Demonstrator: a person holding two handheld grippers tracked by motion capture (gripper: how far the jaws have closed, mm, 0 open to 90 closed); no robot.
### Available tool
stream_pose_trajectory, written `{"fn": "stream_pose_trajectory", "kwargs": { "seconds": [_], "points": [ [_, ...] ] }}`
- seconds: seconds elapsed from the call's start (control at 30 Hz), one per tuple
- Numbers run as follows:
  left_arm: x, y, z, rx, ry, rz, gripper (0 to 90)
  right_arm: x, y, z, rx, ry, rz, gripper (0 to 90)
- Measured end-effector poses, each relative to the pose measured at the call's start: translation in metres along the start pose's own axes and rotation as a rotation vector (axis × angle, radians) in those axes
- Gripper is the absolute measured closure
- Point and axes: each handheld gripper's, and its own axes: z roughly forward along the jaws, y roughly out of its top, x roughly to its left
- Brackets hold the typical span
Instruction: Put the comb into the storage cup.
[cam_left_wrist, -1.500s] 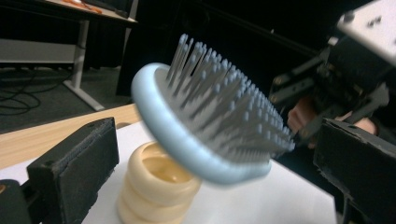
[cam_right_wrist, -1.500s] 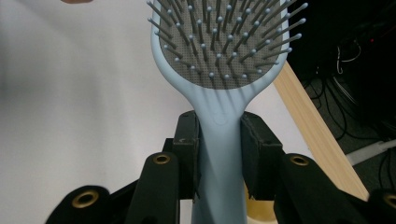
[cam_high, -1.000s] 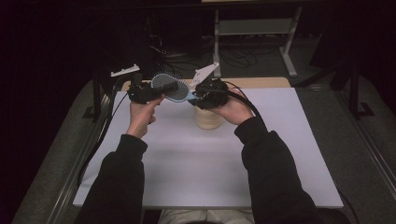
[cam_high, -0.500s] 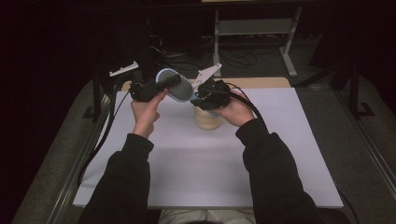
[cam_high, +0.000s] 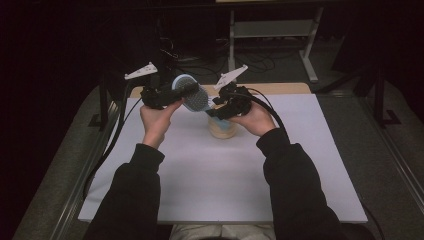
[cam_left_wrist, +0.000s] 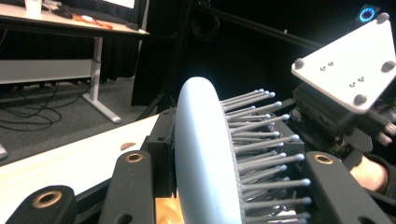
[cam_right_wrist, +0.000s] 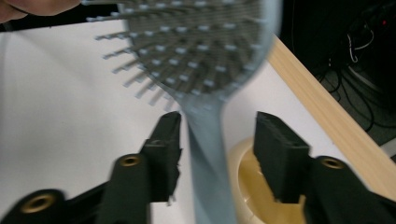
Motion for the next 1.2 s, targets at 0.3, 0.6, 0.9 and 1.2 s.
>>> {"fn": "stream_pose_trajectory", "kwargs": {
  "seconds": [0.3, 0.6, 0.9, 1.2],
  "points": [
    [-0.001, 0.005, -0.004, -0.013, -0.03, -0.003, 54.7, -0.019, -0.022, -0.017, -0.039, -0.041, 0.125, 11.0],
    [0.001, 0.009, -0.012, 0.009, 0.001, 0.028, 54.6, -0.031, -0.051, -0.041, -0.085, -0.084, 0.184, 0.0],
    [0.003, 0.01, -0.01, 0.004, -0.02, 0.034, 54.5, -0.036, -0.089, -0.064, -0.111, -0.136, 0.225, 0.0],
    [0.004, 0.02, -0.015, -0.011, -0.018, 0.043, 54.5, -0.037, -0.118, -0.083, -0.147, -0.159, 0.258, 0.0]
  ]
}}
